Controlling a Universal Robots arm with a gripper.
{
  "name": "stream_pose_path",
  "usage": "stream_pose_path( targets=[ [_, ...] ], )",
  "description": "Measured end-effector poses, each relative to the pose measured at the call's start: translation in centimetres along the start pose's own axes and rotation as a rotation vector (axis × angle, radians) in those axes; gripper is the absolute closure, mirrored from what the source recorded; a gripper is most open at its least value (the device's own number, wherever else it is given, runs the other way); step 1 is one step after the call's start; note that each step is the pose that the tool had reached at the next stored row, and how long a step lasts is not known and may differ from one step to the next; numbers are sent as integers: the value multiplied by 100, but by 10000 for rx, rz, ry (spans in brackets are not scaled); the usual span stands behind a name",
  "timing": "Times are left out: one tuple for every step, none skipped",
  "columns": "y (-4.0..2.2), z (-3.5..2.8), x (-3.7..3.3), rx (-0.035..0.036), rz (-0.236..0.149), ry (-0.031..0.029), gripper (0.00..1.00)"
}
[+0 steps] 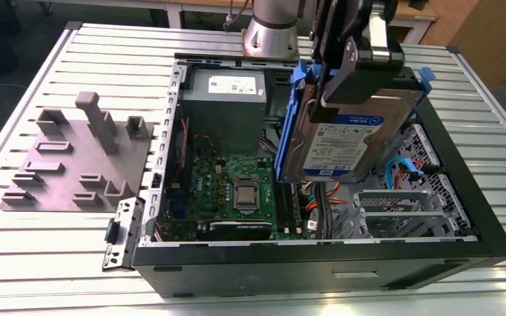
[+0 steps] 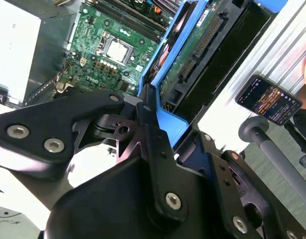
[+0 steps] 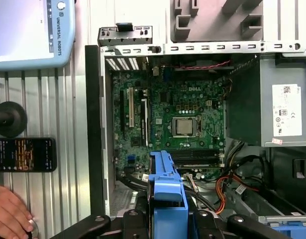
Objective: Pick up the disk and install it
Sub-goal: 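Insert the disk into the insertion slot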
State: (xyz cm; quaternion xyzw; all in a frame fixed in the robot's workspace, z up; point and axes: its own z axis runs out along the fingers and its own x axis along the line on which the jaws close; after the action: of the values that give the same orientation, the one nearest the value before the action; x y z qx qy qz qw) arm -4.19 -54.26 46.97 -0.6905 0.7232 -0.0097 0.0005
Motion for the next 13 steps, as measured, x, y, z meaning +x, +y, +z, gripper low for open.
stream_pose_path(
  targets=[
    [-4,3,15,0,0,1,63],
    [-9,7,29,0,0,1,63],
    [-18,10,41,0,0,2,63],
    [-33,13,51,1,1,1,63],
    [-52,15,59,1,0,2,63],
    [-74,17,66,0,0,2,63],
    [-99,22,70,1,-1,0,63],
    [-126,25,73,1,-1,-1,63],
    [-150,26,74,1,-1,0,63],
    [-173,28,76,0,0,3,63],
    [-193,30,78,0,0,3,63],
    [-210,33,79,0,0,3,63],
    [-226,35,80,0,0,3,63]
  ],
)
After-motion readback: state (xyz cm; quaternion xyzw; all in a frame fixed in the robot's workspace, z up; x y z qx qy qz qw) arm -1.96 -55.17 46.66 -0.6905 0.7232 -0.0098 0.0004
